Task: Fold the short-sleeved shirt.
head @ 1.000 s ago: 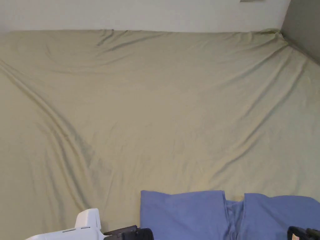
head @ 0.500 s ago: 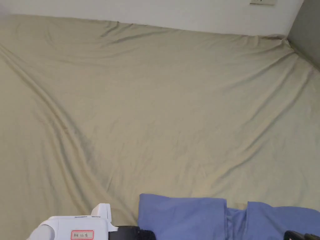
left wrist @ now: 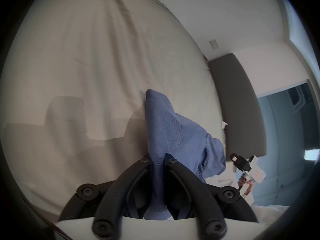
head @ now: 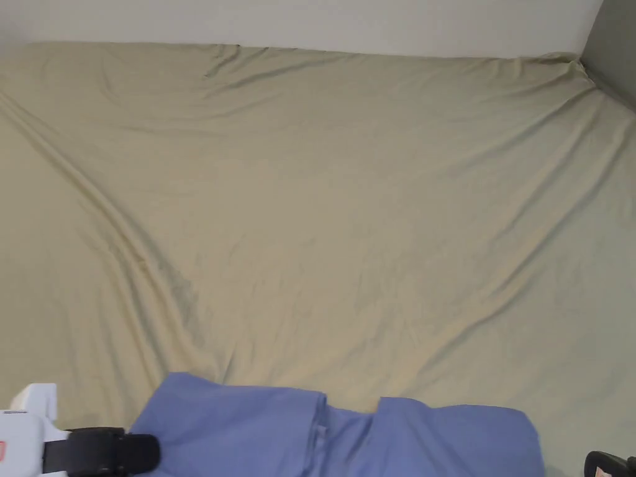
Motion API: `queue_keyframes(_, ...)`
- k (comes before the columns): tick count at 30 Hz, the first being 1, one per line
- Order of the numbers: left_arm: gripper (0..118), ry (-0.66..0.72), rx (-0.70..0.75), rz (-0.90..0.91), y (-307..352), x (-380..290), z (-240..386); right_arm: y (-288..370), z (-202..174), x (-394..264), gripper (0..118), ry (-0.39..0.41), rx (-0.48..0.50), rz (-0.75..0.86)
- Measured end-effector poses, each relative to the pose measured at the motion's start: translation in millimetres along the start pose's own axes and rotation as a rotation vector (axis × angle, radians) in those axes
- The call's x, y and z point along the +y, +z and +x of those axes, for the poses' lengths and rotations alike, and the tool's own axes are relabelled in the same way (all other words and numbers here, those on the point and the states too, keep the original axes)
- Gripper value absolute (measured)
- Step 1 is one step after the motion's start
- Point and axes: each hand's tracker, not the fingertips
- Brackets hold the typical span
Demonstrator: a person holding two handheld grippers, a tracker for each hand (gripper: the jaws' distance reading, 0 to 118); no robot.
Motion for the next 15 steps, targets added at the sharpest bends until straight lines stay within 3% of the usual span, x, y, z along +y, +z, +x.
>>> queue_keyframes(4, 10, -0.024, 0.017, 0.021, 12.4, -11.3, 32.0, -1.5, 2.9, -2.8, 1, -0.013, 0.008, -0.001)
queue_keyframes(7, 10, -0.155, 0.048, 0.042, 19.1, -17.8, 84.8, 0.2, 8.2, -3.3, 1, -0.021, 0.006, 0.008)
queue_keyframes(12, 10, -0.266, -0.115, 0.043, 7.0, -32.5, 182.0, 8.3, 23.3, -7.5, 1, -0.056, 0.008, 0.040)
queue_keyframes(15, 10, -0.407, -0.178, -0.017, -26.7, -48.2, 236.8, 15.2, 35.8, -12.5, 1, -0.090, 0.002, 0.055)
